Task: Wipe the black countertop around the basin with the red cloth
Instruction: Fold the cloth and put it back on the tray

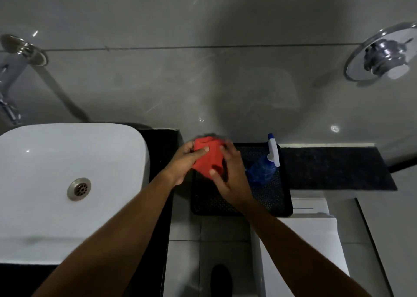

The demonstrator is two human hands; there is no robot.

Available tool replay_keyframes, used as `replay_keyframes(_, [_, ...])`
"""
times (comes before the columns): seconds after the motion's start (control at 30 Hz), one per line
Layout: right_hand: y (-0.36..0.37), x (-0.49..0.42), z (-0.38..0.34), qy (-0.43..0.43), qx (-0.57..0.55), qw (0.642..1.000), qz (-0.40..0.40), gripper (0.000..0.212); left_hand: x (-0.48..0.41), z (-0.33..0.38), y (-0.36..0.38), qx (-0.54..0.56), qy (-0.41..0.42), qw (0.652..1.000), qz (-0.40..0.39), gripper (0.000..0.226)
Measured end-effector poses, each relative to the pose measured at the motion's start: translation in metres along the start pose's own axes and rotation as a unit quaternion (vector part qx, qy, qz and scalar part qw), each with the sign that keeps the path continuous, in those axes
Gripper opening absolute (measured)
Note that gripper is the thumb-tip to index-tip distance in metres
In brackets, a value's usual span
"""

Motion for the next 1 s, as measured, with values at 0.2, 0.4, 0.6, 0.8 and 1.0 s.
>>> replay_keyframes(0.2, [-0.001, -0.031, 0.020, 0.245, -0.247, 0.934, -0.089, 0.098, -0.005, 0.020, -0.010, -0.147, 0.083, 0.984, -0.064, 0.019])
replay_keyframes(0.4, [0.006, -0.043, 0.027, 0.309, -0.411, 0.831, -0.214, 0.050, 0.001, 0.024, -0.011, -0.128, 0.068, 0.984, -0.102, 0.016])
replay_keyframes(0.6, [0.005, -0.025, 0.034, 0.301, -0.337, 0.882, -0.135, 0.033, 0.008, -0.003, -0.010, -0.297, 0.095, 0.950, 0.004, 0.017])
replay_keyframes(0.8, [0.015, -0.002, 0.058, 0.346, -0.253, 0.893, -0.136, 0.019, -0.006, -0.034, -0.010, -0.321, -0.007, 0.947, 0.011, 0.018])
replay_keyframes(1.0, [0.031, -0.017, 0.087, 0.299, -0.051, 0.946, -0.116, 0.055, -0.026, -0.067, -0.006, -0.392, -0.022, 0.914, 0.103, 0.054])
Point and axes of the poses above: each hand's wrist, its own x-axis away from the middle knuckle, its own y-axis out of the palm, z = x × y, the point moved 3 cm from there along -x, towards the middle knuckle, and after that the axes turned 3 degrees about y, right-handed, at the moved point
